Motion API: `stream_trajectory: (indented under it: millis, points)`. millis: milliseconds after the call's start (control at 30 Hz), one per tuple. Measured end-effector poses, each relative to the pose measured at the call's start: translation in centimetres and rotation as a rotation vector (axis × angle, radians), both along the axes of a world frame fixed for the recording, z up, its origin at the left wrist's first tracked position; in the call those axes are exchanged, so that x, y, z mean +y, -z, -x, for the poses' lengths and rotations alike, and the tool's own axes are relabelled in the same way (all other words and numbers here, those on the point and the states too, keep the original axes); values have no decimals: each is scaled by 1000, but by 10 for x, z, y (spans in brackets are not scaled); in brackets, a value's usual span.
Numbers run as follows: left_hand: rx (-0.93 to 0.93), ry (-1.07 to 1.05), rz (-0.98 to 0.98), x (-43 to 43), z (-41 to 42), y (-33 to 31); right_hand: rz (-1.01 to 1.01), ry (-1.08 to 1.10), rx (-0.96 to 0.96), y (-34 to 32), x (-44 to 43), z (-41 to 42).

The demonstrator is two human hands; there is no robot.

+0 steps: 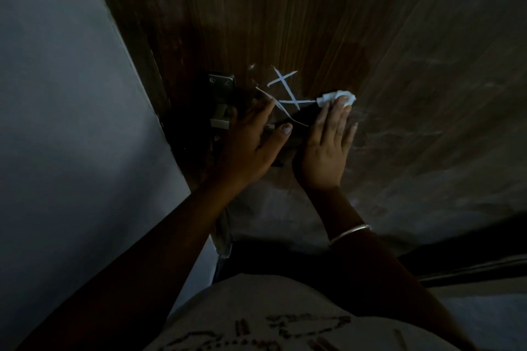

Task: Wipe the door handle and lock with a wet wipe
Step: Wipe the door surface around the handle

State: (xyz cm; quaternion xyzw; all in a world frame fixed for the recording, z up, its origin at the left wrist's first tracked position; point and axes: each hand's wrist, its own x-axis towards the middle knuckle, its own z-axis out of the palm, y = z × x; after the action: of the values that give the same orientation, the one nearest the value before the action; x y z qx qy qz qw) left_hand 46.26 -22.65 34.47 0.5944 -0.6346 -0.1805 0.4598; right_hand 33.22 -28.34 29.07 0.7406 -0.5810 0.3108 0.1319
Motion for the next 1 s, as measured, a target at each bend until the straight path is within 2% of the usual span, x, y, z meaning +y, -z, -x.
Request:
stream_trajectory:
  millis: [167,333,400,567,733,800,1000]
  points:
    - [-24,3,-22,-2,3,0,6,-162,166,7,1,-6]
    - [37,4,-21,-1,0,1,-39,4,0,10,2,0]
    - [42,10,-28,-1,-1,3,-45,-1,-21,10,1,-2]
    - [-5,-28,-42,1,-2,3,-43,-158,172,18,5,-9]
    - [36,-50,-81,6,-5,0,-138,-11,-38,21,8,-6]
    - [32,-50,-98,6,-6,2,-154,2,-60,22,7,-7]
    - [-123,-62,-137,8,-8,8,-129,-152,162,31,9,-12]
